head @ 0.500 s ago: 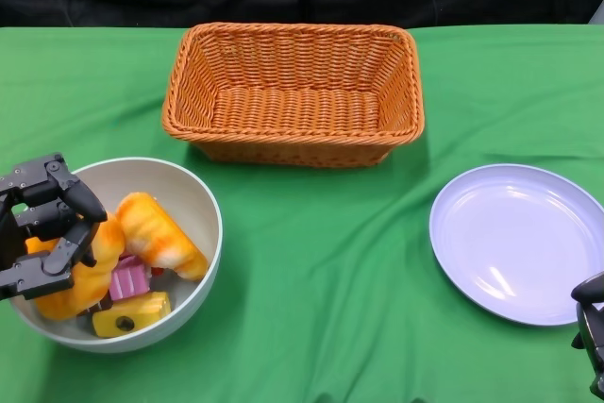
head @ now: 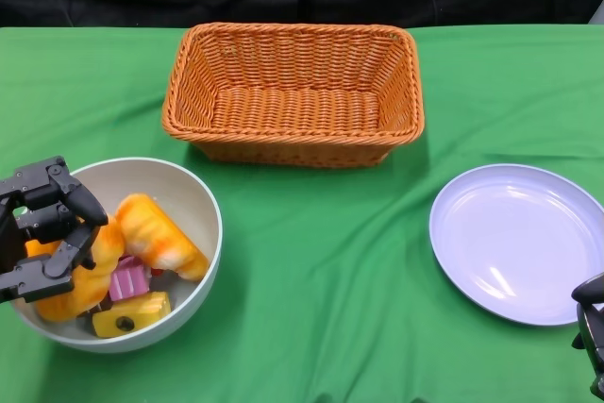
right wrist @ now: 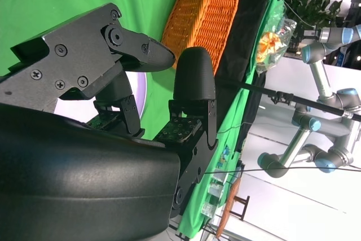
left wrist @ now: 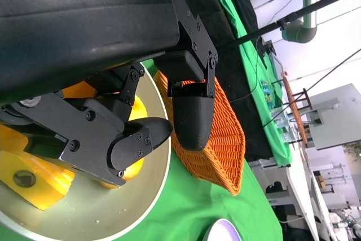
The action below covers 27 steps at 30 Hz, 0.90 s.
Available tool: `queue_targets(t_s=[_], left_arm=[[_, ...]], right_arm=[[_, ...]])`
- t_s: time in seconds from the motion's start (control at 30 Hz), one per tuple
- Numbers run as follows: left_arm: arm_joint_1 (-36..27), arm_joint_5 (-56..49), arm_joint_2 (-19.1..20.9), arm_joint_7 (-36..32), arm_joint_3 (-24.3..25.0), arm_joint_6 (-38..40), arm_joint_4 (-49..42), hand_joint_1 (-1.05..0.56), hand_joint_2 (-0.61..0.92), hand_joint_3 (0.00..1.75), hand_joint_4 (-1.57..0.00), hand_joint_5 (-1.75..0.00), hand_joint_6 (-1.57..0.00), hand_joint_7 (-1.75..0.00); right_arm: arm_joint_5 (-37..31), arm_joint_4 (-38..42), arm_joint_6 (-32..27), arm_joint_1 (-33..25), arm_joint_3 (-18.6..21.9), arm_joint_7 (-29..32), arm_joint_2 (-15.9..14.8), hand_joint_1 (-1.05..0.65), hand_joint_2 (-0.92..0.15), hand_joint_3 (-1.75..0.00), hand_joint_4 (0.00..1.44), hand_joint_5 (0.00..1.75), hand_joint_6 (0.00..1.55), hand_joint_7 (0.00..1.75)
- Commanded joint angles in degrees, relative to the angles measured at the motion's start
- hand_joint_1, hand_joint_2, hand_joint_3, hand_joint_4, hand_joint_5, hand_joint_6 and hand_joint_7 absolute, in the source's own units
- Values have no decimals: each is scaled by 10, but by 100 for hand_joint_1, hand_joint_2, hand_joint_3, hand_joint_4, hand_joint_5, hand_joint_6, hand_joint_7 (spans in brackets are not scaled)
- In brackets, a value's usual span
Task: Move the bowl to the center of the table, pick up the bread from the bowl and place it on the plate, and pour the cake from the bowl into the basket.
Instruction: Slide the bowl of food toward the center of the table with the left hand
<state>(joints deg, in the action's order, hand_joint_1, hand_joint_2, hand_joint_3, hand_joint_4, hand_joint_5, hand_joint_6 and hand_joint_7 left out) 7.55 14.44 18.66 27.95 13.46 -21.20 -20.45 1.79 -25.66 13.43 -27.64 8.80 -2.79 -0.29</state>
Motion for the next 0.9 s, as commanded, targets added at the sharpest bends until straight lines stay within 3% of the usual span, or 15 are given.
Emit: queue_targets(t_s=[0.03, 0.9], left_arm=[[5, 0, 3, -1, 2, -3, -5, -8, 67, 90, -74, -167, -70, -137], [3, -4, -6, 1, 0, -33, -8, -9, 62, 98, -77, -168, -70, -139]], right_arm=[[8, 3, 5, 1, 8, 0, -6, -12, -63, -83, 63, 165, 63, 131], [1, 18, 22, 8, 8, -1, -8, -9, -62, -87, 64, 165, 64, 133]])
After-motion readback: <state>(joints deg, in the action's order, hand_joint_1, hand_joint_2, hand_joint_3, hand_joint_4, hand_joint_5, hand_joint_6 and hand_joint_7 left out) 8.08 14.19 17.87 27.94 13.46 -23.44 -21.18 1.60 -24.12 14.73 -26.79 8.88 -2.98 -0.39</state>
